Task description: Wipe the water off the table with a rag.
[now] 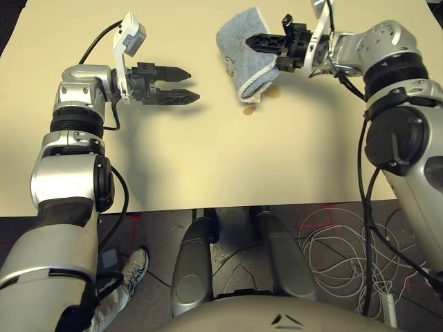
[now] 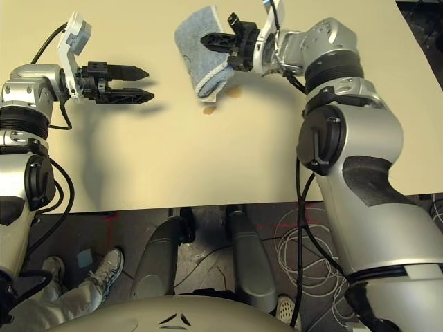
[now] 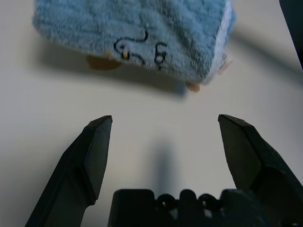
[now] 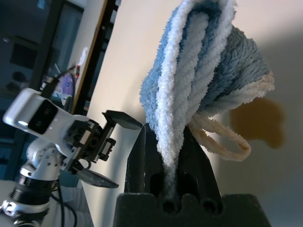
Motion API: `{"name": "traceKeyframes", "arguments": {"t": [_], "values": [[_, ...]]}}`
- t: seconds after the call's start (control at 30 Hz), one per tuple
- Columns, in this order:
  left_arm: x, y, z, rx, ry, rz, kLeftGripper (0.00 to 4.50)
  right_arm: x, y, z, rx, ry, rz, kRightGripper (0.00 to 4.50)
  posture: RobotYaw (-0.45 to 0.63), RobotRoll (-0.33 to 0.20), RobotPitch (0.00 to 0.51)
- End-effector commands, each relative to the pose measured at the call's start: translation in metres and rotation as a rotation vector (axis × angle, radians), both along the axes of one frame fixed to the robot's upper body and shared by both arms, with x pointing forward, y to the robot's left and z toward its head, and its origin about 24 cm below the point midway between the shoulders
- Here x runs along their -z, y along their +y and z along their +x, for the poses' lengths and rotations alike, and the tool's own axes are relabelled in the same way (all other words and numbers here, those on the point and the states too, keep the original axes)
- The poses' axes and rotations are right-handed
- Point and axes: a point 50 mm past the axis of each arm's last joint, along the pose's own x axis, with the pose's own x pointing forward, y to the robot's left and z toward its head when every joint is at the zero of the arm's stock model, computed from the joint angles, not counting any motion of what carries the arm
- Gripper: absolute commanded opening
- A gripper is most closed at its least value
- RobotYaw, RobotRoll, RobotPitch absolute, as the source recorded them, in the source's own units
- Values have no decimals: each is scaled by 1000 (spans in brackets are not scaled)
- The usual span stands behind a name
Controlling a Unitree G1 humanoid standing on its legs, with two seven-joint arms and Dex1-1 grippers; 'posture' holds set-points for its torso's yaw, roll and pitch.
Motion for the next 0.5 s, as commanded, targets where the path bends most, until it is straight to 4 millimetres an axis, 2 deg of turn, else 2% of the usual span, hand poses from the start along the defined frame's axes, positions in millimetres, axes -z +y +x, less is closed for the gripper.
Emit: {"name": "traceKeyframes", "arguments": {"t": [0.03, 0.27, 0.5], "values": [[5, 3, -2, 3, 24, 6, 4500, 9, 7, 2, 31, 17, -6, 36, -14, 0, 338], [7, 5, -2, -6, 27, 5, 4500, 24, 8, 5, 103, 48, -116, 36, -11, 0, 337], [9, 6, -3, -11, 31, 3, 4500, 18, -14, 9, 202, 43, -211, 36, -17, 0, 337]]}}
